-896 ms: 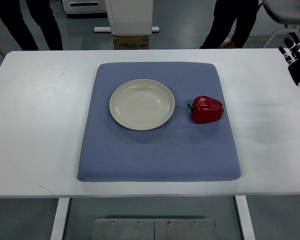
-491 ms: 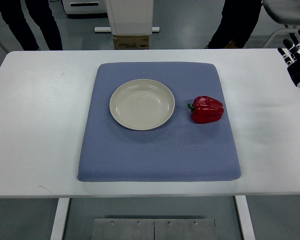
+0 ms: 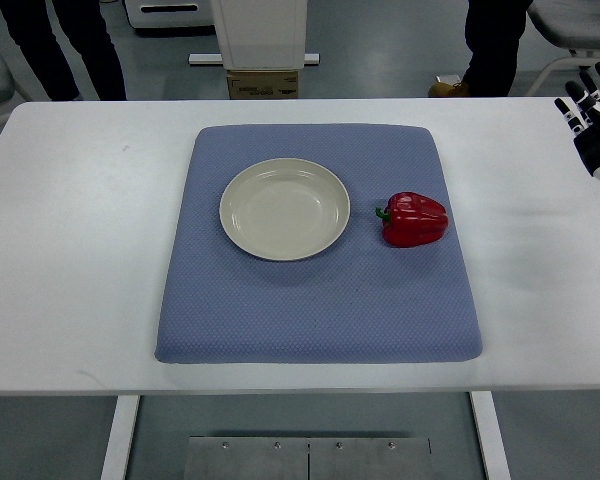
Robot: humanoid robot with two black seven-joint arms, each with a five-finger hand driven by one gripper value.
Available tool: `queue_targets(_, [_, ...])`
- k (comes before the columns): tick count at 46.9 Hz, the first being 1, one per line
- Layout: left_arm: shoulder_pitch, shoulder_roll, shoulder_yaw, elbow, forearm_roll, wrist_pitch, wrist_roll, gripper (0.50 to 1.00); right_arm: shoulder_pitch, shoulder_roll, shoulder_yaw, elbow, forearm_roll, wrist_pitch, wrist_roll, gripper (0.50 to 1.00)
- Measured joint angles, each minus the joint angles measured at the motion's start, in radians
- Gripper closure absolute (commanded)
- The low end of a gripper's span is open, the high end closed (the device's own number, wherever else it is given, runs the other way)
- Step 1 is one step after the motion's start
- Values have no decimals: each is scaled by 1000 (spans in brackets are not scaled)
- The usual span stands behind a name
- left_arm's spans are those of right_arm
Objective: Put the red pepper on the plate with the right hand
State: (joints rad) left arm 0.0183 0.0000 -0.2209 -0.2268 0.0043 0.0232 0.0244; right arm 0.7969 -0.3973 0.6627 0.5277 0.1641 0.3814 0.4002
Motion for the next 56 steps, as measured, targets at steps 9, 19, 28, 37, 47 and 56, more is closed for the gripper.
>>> queue_targets(9, [0, 0, 0, 0, -1, 0, 0, 500, -1, 12, 0, 0, 0, -1, 0, 500])
queue_targets(19, [0, 0, 0, 0, -1, 0, 0, 500, -10, 11, 1, -6, 0, -1, 0, 500])
queue_targets(28, [0, 0, 0, 0, -1, 0, 0, 500, -7, 12, 2, -4, 0, -1, 0, 500])
queue_targets(37, [0, 0, 0, 0, -1, 0, 0, 500, -7, 12, 5, -6, 0, -1, 0, 500])
queue_targets(47, [0, 0, 0, 0, 0, 0, 0, 500, -5, 54, 9, -6, 0, -2, 0, 500])
queue_targets(56, [0, 0, 0, 0, -1, 0, 0, 500, -5, 78, -5, -8, -6, -25, 3, 500])
